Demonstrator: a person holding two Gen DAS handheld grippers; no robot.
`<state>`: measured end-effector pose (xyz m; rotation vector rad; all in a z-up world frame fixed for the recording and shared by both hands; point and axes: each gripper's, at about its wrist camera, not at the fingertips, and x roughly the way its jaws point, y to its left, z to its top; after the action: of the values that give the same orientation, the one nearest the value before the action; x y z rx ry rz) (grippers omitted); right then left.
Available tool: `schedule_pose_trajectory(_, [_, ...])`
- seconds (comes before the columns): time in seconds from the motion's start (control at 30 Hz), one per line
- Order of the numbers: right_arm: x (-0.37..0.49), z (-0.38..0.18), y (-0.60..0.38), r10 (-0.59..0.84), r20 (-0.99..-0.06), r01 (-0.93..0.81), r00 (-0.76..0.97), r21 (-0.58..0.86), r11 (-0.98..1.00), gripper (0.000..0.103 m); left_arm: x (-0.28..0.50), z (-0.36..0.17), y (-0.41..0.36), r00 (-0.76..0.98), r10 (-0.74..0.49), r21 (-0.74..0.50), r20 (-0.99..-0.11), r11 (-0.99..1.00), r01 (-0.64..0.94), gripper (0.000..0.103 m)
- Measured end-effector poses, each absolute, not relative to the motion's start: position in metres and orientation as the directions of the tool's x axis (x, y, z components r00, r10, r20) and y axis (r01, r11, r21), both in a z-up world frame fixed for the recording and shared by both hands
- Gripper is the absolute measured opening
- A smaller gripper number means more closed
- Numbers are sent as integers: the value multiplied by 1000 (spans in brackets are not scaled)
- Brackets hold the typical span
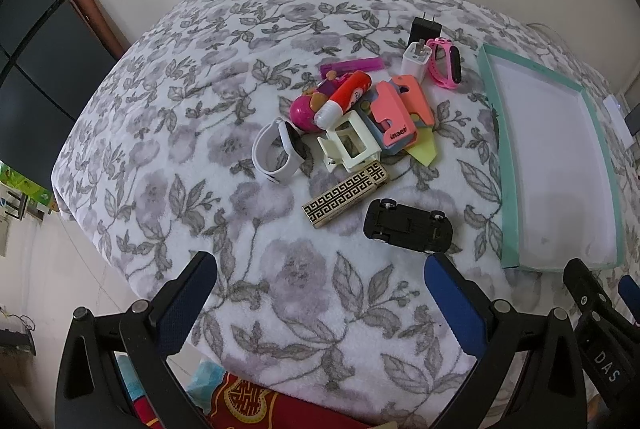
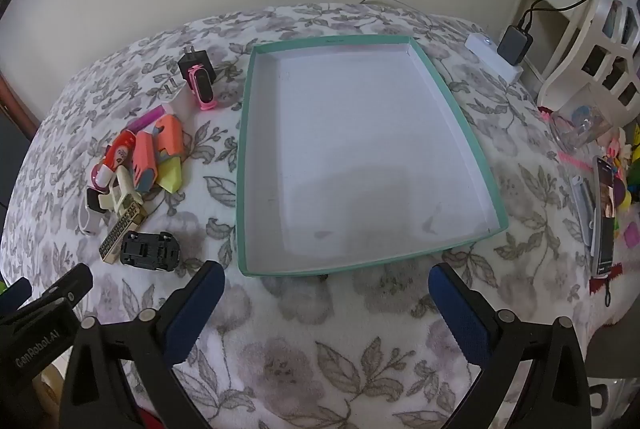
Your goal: Organize rigid objects
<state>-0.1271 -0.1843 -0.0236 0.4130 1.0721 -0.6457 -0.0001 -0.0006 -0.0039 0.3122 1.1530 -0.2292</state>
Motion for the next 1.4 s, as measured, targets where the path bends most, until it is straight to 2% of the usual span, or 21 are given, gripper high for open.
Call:
schedule_pose_trajectory(0.97, [-126, -23, -183, -280, -905, 665, 321, 5, 747, 103, 2, 2, 2, 414, -44, 99, -909, 944, 316, 103])
schedule_pose_trajectory(1.27, [-123, -23, -181, -279, -904, 655, 323, 1, 755, 103, 7, 8, 9, 481, -16, 125, -877, 957, 260, 103])
schedule_pose_trajectory(1.4, [-110, -16, -171, -262, -884, 605, 386, 29, 795, 103, 18, 13, 21, 517, -8, 112, -856, 973, 202, 103])
